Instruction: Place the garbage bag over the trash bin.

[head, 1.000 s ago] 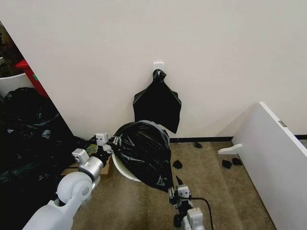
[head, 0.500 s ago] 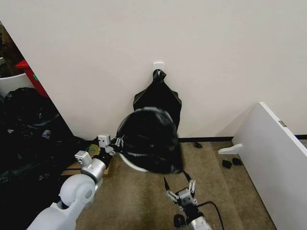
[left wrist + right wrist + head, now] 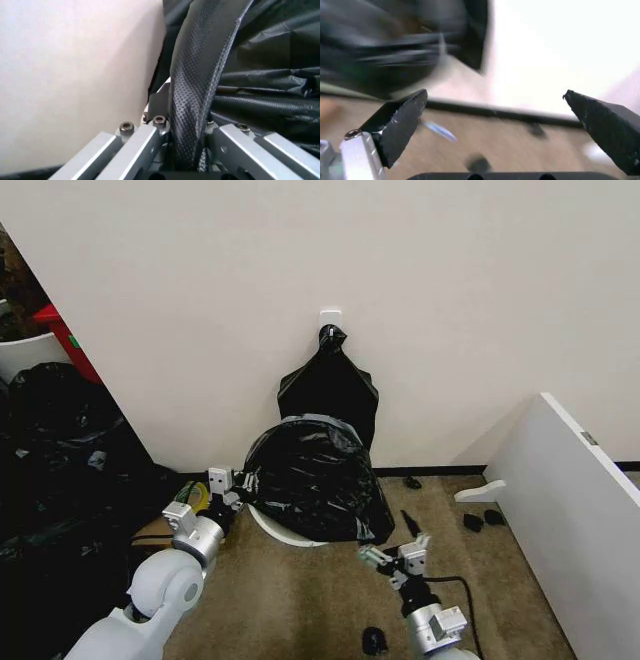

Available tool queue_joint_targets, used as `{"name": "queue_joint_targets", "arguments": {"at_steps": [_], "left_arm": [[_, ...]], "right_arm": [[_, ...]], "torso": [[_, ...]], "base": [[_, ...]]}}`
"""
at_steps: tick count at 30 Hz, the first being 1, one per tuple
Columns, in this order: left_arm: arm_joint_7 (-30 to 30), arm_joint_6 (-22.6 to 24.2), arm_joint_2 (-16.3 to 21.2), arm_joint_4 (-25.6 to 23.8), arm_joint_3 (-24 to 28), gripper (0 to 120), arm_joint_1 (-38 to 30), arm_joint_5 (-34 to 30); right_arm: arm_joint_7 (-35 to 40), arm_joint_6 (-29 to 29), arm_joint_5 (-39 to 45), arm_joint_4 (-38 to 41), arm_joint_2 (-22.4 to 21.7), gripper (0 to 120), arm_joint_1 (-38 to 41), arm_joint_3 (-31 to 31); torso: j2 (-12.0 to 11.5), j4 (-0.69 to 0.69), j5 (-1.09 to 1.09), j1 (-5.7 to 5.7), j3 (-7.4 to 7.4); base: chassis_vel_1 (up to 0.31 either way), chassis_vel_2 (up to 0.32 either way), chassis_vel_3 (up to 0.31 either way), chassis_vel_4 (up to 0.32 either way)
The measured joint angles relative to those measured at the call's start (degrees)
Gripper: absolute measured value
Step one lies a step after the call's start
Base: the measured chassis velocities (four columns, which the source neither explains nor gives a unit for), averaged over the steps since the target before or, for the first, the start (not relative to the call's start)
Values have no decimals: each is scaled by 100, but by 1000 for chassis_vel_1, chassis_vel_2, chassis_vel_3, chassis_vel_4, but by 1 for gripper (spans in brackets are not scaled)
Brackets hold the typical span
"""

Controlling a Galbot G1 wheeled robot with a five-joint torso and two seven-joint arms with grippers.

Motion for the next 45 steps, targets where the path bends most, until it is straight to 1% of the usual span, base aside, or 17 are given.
{"name": "queue_joint_targets", "arguments": {"at_steps": [3, 6, 9, 11, 13, 15, 18, 19, 21, 23, 24, 28, 29, 31, 33, 36, 45], "left_arm": [[35, -239, 66, 79, -2, 0, 18, 357], [96, -381, 89, 144, 12, 0, 38, 566], [224, -550, 102, 208, 27, 0, 66, 738], [493, -838, 130, 323, 31, 0, 96, 1039], [881, -1199, 169, 481, 32, 0, 107, 1362], [1019, -1315, 185, 535, 32, 0, 106, 1436], [1862, -1902, 245, 868, 31, 0, 53, 1636], [1862, -1902, 245, 868, 31, 0, 53, 1636], [2318, -2197, 248, 1025, 5, 0, 12, 1694], [2393, -2247, 248, 1050, 1, 0, 8, 1697], [2558, -2382, 246, 1111, -6, 0, -4, 1698], [2643, -2471, 229, 1180, -8, 0, -17, 1678], [2643, -2471, 229, 1180, -8, 0, -17, 1678], [2642, -2477, 226, 1201, -8, 0, -23, 1668], [2641, -2477, 226, 1201, -7, 0, -23, 1666], [2628, -2477, 228, 1151, -10, 0, -2, 1643], [2620, -2478, 259, 1012, -77, 0, 61, 1627]], "right_arm": [[543, -796, 783, 356, -62, 100, -79, 23], [693, -931, 1258, 615, -59, 100, -74, 92], [606, -737, 1607, 856, -42, 100, -29, 195], [42, -67, 1751, 970, -51, 100, 58, 387], [-1167, 748, 1892, 889, -136, 100, 164, 638], [-1561, 959, 1957, 827, -175, 100, 194, 719], [-3387, 1658, 2577, 417, -389, 100, 343, 1116], [-3387, 1658, 2577, 417, -389, 100, 343, 1116], [-4359, 1812, 2969, 184, -481, 100, 388, 1343], [-4600, 1834, 3078, 121, -498, 100, 397, 1392], [-5230, 1852, 3377, -22, -519, 100, 419, 1499], [-6232, 1752, 3900, -191, -500, 92, 428, 1570], [-6232, 1752, 3900, -191, -500, 92, 428, 1570], [-6625, 1583, 4033, -262, -475, 81, 410, 1570], [-6681, 1534, 4000, -286, -472, 77, 406, 1569], [-6470, 1382, 3739, -322, -471, 63, 389, 1504], [-6010, 1212, 3691, -250, -450, 57, 395, 1348]], "torso": [[0, 0, 0, 0, 0], [0, 0, -1, 0, 0], [0, 0, 0, 0, 0], [0, 0, -1, 0, 0], [0, 1, -1, 0, 0], [0, 1, -1, 0, 0], [0, 1, 0, 1, 0], [0, 1, 0, 1, 0], [0, 0, 0, 1, 0], [0, 0, 0, 1, 0], [0, 0, 1, 1, 0], [0, 0, 0, 1, 0], [0, 0, 0, 1, 0], [0, 0, 0, 1, 0], [0, 0, 0, 1, 0], [0, 0, 0, 1, 0], [0, 0, 0, 0, 0]], "base": [[0, 0, 0, 0], [0, 0, 0, 0], [0, 0, 0, 0], [0, 0, 0, 0], [0, 0, 0, 0], [0, 0, 0, 0], [0, 0, 0, 0], [0, 0, 0, 0], [0, 0, 0, 0], [0, 0, 0, 0], [0, 0, 0, 0], [0, 0, 0, 0], [0, 0, 0, 0], [0, 0, 0, 0], [0, 0, 0, 0], [0, 0, 0, 0], [0, 0, 0, 0]]}}
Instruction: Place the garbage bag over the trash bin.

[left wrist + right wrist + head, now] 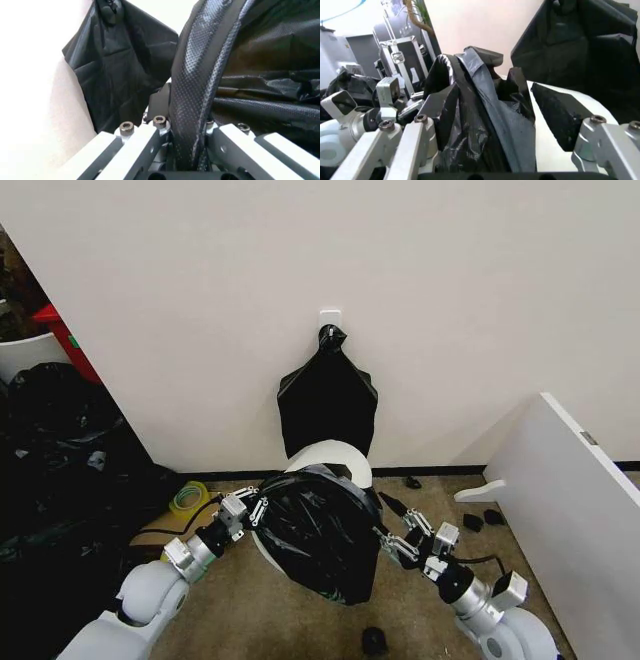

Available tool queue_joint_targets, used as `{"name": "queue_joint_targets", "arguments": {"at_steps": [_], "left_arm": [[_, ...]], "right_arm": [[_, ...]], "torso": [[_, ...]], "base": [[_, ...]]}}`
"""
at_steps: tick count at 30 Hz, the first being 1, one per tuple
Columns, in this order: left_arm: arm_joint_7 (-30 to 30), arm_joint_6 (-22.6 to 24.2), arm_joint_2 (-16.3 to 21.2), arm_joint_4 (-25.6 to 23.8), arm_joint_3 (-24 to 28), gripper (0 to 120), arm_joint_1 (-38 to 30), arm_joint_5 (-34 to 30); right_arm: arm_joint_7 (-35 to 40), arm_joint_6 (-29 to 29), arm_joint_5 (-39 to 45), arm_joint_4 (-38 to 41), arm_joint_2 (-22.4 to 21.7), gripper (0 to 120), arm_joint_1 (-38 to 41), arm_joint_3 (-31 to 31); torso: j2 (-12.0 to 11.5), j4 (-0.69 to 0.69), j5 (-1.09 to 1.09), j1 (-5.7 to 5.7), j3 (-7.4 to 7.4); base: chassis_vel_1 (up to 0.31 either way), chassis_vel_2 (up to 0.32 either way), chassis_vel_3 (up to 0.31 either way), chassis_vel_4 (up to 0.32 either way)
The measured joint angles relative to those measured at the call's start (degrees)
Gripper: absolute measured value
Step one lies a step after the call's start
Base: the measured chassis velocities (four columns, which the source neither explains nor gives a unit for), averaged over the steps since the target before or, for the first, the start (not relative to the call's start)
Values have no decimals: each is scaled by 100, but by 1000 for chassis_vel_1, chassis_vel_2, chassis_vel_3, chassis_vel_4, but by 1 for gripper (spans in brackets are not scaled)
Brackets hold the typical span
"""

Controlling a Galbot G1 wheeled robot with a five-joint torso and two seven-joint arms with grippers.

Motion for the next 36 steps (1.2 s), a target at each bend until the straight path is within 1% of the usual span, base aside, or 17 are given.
{"name": "queue_joint_targets", "arguments": {"at_steps": [7, 9, 11, 14, 20, 22, 25, 26, 27, 29, 30, 31, 32, 33, 35, 36], "left_arm": [[-4, 0, 2, -16, -5, 0, 7, -2], [16, -4, -3, -29, -6, 0, 12, -2], [27, -9, -6, -34, -5, 0, 13, -2], [56, -26, -21, -34, 2, 0, 11, 0], [58, -29, -38, -51, 12, 0, 6, 0], [58, -30, -39, -55, 12, 0, 6, 0], [55, -30, -41, -80, 13, 0, 5, 0], [57, -31, -42, -104, 13, 0, 7, 0], [57, -31, -42, -104, 13, 0, 7, 0], [77, -40, -43, -130, 9, 0, 20, 0], [77, -40, -43, -130, 9, 0, 20, 0], [113, -61, -43, -133, 1, 0, 28, -1], [170, -92, -44, -133, -13, 0, 37, 0], [217, -110, -45, -133, -23, 0, 40, 0], [247, -120, -45, -133, -29, 0, 41, 0], [327, -146, -49, -134, -38, 0, 40, 0]], "right_arm": [[49, -20, 35, 1, -9, 55, 4, 2], [63, -29, 108, 0, -12, 48, 7, 18], [63, -34, 155, 0, -12, 48, 9, 22], [31, -75, 441, 28, -22, 46, 9, 36], [-148, -89, 326, -18, -28, 46, 4, 92], [-169, -89, 297, -26, -25, 45, 2, 97], [-218, -89, 169, -48, -14, 31, 5, 122], [-216, -89, 123, -56, -12, 24, 11, 137], [-216, -89, 123, -56, -12, 24, 11, 137], [-168, -87, 118, -63, -6, 16, 20, 147], [-168, -87, 118, -63, -6, 16, 20, 147], [-116, -70, 136, -64, 3, 11, 31, 148], [-12, -36, 233, -60, 18, 2, 53, 137], [62, -19, 315, -48, 28, 0, 63, 119], [143, -4, 394, -33, 35, 0, 71, 99], [339, 17, 529, 1, 51, 0, 82, 55]], "torso": [[0, 0, 0, 0, 0], [0, 0, 0, 0, 0], [0, 0, -1, 0, 0], [0, 0, -1, 0, 0], [0, 0, 0, 0, 0], [0, 0, 0, 0, 0], [0, 0, 0, 0, 0], [0, 0, 0, 0, 0], [0, 0, 0, 0, 0], [0, -1, 0, 0, 0], [0, -1, 0, 0, 0], [0, 0, 0, 0, 0], [0, 0, 0, 0, 0], [0, 0, 0, 0, 0], [0, 0, 0, 0, 0], [0, 0, 0, 0, 0]], "base": [[0, 0, 0, 0], [0, 0, 0, 0], [0, 0, 0, 0], [0, 0, 0, 0], [0, 0, 0, 0], [0, 0, 0, 0], [0, 0, 0, 0], [0, 0, 0, 0], [0, 0, 0, 0], [0, 0, 0, 0], [0, 0, 0, 0], [0, 0, 0, 0], [0, 0, 0, 0], [0, 0, 0, 0], [0, 0, 0, 0], [0, 0, 0, 0]]}}
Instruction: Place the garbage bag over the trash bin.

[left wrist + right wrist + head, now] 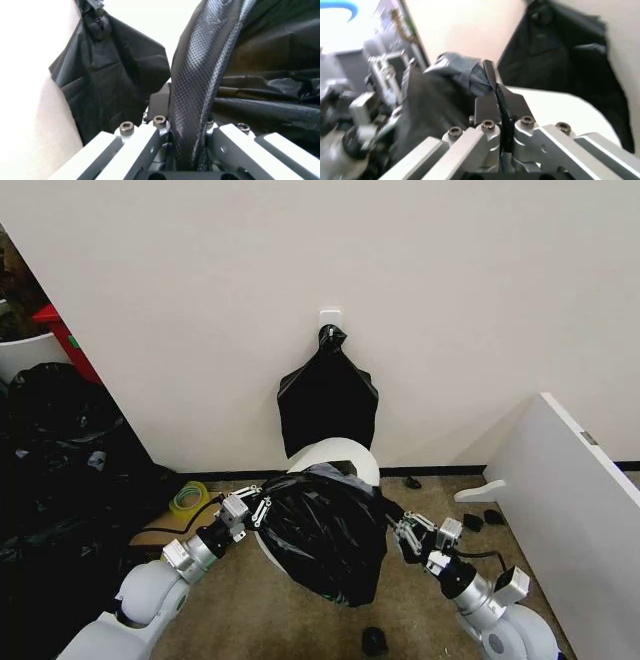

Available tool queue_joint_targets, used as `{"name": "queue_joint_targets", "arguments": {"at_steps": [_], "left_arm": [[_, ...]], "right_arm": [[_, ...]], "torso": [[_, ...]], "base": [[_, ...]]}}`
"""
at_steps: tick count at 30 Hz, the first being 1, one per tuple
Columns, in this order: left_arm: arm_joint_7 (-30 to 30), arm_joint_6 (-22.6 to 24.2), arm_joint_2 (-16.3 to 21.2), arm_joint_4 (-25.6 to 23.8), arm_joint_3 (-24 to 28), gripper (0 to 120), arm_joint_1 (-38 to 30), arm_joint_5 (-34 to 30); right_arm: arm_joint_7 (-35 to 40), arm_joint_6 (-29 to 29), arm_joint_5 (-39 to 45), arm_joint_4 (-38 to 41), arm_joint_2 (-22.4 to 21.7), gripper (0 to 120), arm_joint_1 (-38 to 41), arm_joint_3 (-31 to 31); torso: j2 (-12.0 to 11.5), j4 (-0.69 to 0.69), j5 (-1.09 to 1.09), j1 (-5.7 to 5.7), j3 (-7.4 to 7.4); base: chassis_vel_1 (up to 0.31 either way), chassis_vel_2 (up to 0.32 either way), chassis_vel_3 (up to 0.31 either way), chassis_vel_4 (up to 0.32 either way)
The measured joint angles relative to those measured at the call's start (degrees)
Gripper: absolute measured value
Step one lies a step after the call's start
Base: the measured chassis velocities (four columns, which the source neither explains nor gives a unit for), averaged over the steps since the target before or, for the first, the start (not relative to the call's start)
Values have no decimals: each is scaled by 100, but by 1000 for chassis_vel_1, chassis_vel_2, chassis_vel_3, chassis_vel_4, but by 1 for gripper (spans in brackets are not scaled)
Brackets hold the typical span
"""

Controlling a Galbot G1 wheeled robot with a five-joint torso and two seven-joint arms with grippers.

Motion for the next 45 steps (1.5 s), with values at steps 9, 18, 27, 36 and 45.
{"name": "queue_joint_targets", "arguments": {"at_steps": [9, 18, 27, 36, 45], "left_arm": [[190, -25, -19, -69, -58, 0, -11, -298], [-55, 341, -27, -128, -101, 0, 0, -904], [-2822, 2295, -276, -612, 325, 0, -20, -1628], [-3835, 3240, -658, -1216, 411, 0, 88, -2603], [-3952, 3292, -607, -1386, 308, 0, 171, -2571]], "right_arm": [[1255, -200, -550, 40, 40, 0, 11, -141], [2075, -1, -743, 111, 125, 22, 93, -390], [2305, 1049, -1329, 331, 328, 53, 16, -454], [3300, 1479, -5771, 287, 590, 86, -739, -1100], [3632, 1525, -7925, 214, 690, 100, -818, -916]], "torso": [[0, -1, 0, 0, 0], [0, 1, 0, 0, 0], [0, 1, -2, 0, 0], [0, -1, 0, 0, 0], [0, 0, 0, 0, 0]], "base": [[0, 0, 0, 0], [0, 0, 0, 0], [0, 0, 0, 0], [0, 0, 0, 0], [0, 0, 0, 0]]}}
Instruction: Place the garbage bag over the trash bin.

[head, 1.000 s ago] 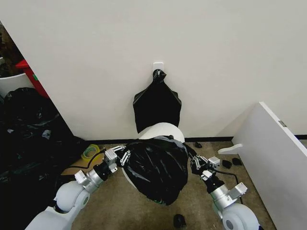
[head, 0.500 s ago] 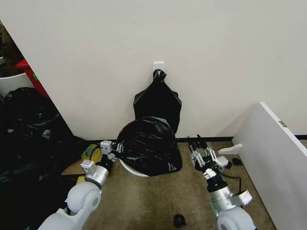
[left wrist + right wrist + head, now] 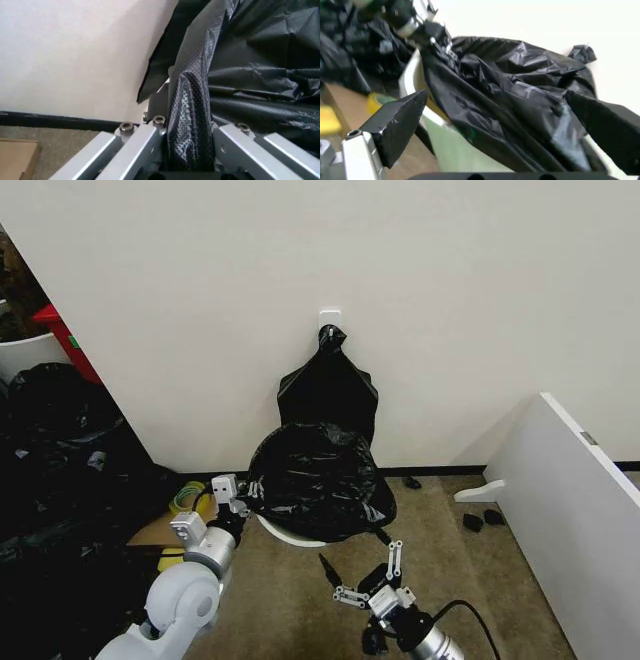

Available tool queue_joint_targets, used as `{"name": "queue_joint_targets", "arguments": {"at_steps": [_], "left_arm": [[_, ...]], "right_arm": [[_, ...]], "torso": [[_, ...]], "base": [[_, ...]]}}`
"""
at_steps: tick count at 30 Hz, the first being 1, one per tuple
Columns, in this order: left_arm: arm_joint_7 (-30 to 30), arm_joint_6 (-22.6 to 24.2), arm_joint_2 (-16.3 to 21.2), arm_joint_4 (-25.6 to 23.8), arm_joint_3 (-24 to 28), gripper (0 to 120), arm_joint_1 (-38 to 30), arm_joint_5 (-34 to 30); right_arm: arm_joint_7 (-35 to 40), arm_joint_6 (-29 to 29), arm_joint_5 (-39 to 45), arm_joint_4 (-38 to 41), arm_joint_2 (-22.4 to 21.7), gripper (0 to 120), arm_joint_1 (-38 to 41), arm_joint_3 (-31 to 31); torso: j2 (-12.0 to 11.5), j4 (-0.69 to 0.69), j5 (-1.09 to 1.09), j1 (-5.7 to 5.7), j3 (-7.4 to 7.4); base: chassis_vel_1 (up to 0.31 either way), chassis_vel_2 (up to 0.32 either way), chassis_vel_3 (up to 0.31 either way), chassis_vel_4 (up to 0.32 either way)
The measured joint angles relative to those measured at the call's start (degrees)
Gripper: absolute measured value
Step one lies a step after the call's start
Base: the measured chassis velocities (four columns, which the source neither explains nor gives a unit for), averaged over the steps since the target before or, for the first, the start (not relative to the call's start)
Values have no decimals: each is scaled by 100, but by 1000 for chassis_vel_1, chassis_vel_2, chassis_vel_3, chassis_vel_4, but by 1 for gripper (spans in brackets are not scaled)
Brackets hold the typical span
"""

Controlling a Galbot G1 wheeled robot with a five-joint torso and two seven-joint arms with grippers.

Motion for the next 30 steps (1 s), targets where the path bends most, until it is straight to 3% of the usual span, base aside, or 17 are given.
{"name": "queue_joint_targets", "arguments": {"at_steps": [3, 8, 12, 17, 24, 28, 30], "left_arm": [[-8, 0, 1, -5, -3, 0, 4, 6], [-22, 11, 15, -44, 4, 0, -5, -18], [-47, 71, 25, -104, 8, 0, -23, -128], [-92, 162, 16, -170, 24, 0, -34, -282], [-178, 253, -11, -198, 43, 0, -64, -418], [-192, 262, -11, -175, 44, 0, -88, -435], [-192, 264, -10, -142, 47, 0, -105, -445]], "right_arm": [[214, -141, -257, 13, 0, 98, -9, 20], [299, -268, -944, 0, -68, 80, -69, 357], [327, -28, -1850, -134, -74, 66, -27, 873], [707, 110, -2613, -205, 56, 75, 88, 1127], [888, 241, -2717, -203, 167, 73, 133, 1002], [897, 300, -2446, -208, 210, 64, 120, 815], [897, 353, -2366, -209, 237, 52, 111, 779]], "torso": [[0, 0, 0, 0, 0], [0, -1, 0, 0, 0], [0, -1, 0, 0, 0], [0, -1, 0, 0, 0], [0, -1, 0, 0, 0], [0, 0, 0, 0, 0], [0, -1, -1, 0, 0]], "base": [[0, 0, 0, 0], [0, 0, 0, 0], [0, 0, 0, 0], [0, 0, 0, 0], [0, 0, 0, 0], [0, 0, 0, 0], [0, 0, 0, 0]]}}
